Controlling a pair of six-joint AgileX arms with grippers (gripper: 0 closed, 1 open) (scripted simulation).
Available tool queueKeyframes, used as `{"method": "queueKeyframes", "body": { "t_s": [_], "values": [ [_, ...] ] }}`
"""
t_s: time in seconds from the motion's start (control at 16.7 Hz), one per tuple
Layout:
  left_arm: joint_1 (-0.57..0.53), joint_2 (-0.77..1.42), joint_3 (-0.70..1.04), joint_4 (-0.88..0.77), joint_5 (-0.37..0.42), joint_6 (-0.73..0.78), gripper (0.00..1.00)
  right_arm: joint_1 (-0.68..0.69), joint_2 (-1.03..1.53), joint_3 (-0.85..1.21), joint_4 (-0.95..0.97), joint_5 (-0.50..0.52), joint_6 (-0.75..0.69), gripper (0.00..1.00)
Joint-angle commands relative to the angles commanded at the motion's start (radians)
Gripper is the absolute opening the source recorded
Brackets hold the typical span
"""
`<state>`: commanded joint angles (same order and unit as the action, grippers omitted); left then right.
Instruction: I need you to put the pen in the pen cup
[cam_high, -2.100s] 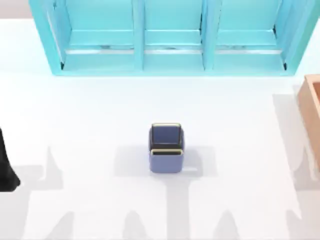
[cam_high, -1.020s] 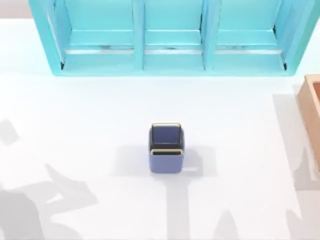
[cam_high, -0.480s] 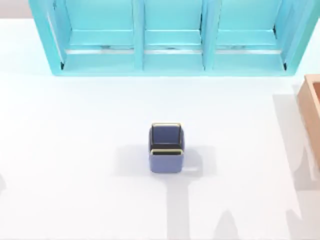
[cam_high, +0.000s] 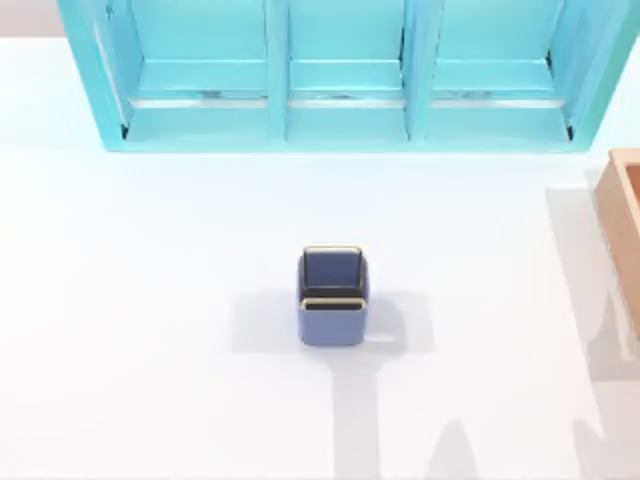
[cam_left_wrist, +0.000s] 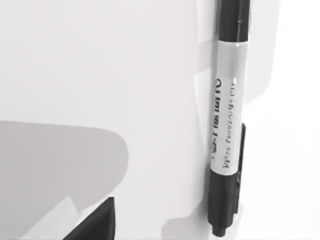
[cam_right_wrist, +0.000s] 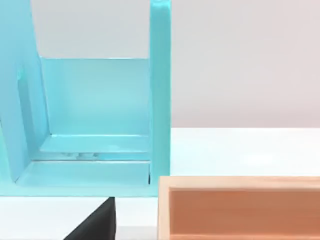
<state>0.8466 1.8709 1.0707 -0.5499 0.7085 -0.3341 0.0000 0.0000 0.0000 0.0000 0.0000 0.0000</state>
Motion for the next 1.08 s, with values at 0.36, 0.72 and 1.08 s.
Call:
{"method": "queueKeyframes", "body": {
  "t_s": [0.36,0.72,1.08],
  "values": [
    [-0.088,0.126,-0.010,0.211,-0.020,-0.115,1.00,0.000,0.000,0.000,0.000,0.000,0.000,1.00],
    [-0.179,0.235,-0.029,0.402,-0.048,-0.221,1.00,0.000,0.000,0.000,0.000,0.000,0.000,1.00],
    [-0.179,0.235,-0.029,0.402,-0.048,-0.221,0.77,0.000,0.000,0.000,0.000,0.000,0.000,1.00]
  ]
}}
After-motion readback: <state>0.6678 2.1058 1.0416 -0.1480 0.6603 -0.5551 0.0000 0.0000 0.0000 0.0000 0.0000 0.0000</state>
